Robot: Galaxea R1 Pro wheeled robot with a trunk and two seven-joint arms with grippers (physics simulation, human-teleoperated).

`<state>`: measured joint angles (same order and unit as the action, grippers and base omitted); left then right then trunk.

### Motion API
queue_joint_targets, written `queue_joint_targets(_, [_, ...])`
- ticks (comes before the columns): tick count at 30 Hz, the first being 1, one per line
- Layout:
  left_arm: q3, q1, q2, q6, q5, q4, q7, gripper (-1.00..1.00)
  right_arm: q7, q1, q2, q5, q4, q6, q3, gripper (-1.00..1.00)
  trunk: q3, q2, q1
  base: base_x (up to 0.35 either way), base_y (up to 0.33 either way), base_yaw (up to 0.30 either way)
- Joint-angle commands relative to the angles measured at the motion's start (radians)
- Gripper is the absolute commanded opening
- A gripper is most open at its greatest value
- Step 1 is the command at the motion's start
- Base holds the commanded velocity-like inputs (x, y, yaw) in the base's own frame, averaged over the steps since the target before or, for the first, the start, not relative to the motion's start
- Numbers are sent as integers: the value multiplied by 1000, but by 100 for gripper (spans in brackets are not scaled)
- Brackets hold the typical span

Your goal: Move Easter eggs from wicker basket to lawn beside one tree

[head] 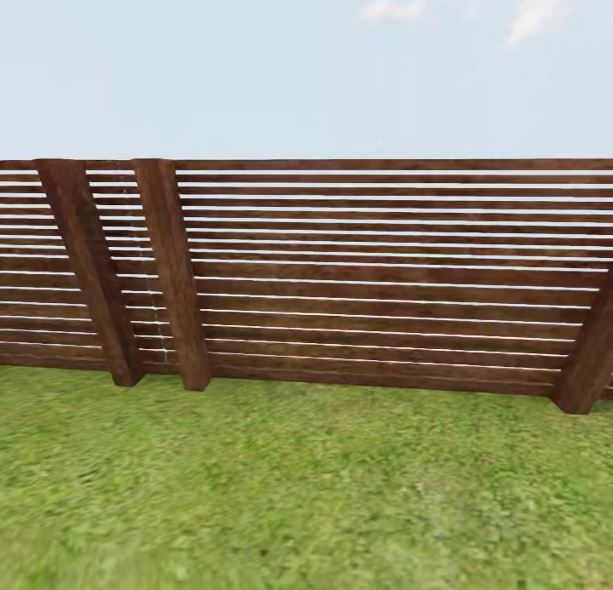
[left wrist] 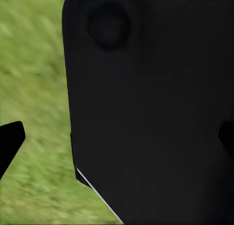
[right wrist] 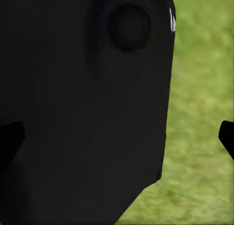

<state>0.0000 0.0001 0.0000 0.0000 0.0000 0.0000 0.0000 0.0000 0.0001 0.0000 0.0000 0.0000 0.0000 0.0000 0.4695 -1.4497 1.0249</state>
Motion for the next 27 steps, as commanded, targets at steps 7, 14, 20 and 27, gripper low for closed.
queue_joint_targets(7, [-5,28,3,-17,-12,-6,6,100,5,-40,-39,-5,23,-6,-3,100,0,0,0,0,0,0])
queue_joint_targets(14, [-2,48,-3,-25,-9,-45,7,100,-1,-80,-31,29,21,-20,28,100,2,0,0,0,0,-155])
queue_joint_targets(20, [-3,48,-4,-23,-8,-118,8,100,-2,-135,-38,107,18,-21,35,100,2,0,0,0,0,-269])
queue_joint_targets(27, [-2,48,-2,-23,-9,-121,13,100,-2,-135,-40,104,17,-21,32,100,2,0,0,0,0,-270])
